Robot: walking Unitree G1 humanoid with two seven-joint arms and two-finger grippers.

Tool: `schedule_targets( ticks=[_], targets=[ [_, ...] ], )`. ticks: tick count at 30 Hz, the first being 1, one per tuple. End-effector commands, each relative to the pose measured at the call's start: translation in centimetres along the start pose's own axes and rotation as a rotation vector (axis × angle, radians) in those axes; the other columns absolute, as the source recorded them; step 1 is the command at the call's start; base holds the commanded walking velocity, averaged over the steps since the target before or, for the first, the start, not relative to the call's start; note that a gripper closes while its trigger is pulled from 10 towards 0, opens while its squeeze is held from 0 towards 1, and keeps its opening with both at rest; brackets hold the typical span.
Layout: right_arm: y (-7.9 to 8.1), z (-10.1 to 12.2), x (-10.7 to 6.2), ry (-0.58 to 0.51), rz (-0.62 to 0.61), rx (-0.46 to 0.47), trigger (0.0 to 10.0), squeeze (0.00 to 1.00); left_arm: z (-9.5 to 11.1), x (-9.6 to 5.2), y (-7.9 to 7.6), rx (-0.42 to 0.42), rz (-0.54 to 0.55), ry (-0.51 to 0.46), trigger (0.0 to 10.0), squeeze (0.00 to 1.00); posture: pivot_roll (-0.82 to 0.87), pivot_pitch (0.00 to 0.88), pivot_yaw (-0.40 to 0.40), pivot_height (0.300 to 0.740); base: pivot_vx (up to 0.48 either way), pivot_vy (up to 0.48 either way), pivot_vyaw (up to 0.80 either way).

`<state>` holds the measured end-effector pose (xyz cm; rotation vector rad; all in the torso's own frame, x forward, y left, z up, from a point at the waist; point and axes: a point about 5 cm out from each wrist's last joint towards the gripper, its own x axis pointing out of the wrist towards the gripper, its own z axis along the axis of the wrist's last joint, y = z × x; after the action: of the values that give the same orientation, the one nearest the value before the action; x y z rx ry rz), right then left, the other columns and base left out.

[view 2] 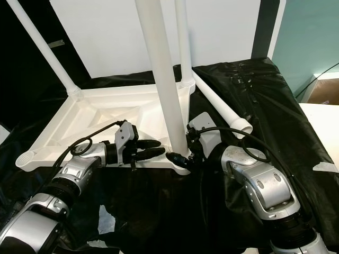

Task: Building children table

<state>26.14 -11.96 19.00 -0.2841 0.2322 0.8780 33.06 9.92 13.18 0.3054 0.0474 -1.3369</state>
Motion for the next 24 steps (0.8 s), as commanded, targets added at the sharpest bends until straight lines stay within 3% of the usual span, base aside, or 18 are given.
schedule_targets(
  ticks=[1, 5, 15, 18, 21, 22, 23, 24],
  targets=[
    [1.1, 0.6, 0.3, -0.032, 0.071, -0.010, 10.0, 0.00, -0.8, -0.2, 0.0, -0.003, 0.020, 0.056, 10.0, 0.00, -0.15, 0.000, 0.145, 0.740, 0.000, 0.000, 0.00],
    [1.0, 0.8, 0.2, -0.038, 0.065, -0.011, 10.0, 0.00, -2.3, 0.0, -1.1, -0.031, -0.070, 0.152, 10.0, 0.00, -0.16, 0.000, 0.145, 0.740, 0.000, 0.000, 0.00],
    [1.0, 0.9, 0.2, -0.042, 0.067, -0.011, 10.0, 0.00, -2.7, 0.4, -1.4, -0.078, -0.107, 0.156, 10.0, 0.00, -0.16, 0.000, 0.144, 0.740, 0.000, 0.000, 0.00],
    [0.9, 1.0, 0.2, -0.046, 0.067, -0.011, 10.0, 0.00, -3.9, 0.9, -2.2, -0.058, -0.171, 0.272, 10.0, 0.00, -0.16, 0.000, 0.145, 0.740, 0.000, 0.000, 0.00],
    [0.9, 1.0, 0.3, -0.047, 0.067, -0.011, 10.0, 0.00, -4.3, 0.8, -2.5, -0.059, -0.208, 0.304, 10.0, 0.02, -0.16, 0.000, 0.146, 0.740, 0.000, 0.000, 0.00],
    [0.9, 1.1, 0.3, -0.049, 0.066, -0.011, 10.0, 0.00, -4.4, 0.8, -2.8, -0.063, -0.242, 0.318, 10.0, 0.22, -0.16, 0.000, 0.148, 0.740, 0.000, 0.000, 0.00],
    [0.9, 1.1, 0.3, -0.049, 0.066, -0.011, 10.0, 0.00, -4.4, 0.8, -2.8, -0.063, -0.242, 0.318, 10.0, 0.22, -0.16, 0.000, 0.148, 0.740, 0.000, 0.000, 0.00],
    [0.9, 1.1, 0.3, -0.051, 0.064, -0.011, 10.0, 0.00, -4.4, 0.9, -2.9, -0.061, -0.264, 0.311, 10.0, 0.74, -0.16, 0.000, 0.149, 0.740, 0.000, 0.000, 0.00]
  ],
)
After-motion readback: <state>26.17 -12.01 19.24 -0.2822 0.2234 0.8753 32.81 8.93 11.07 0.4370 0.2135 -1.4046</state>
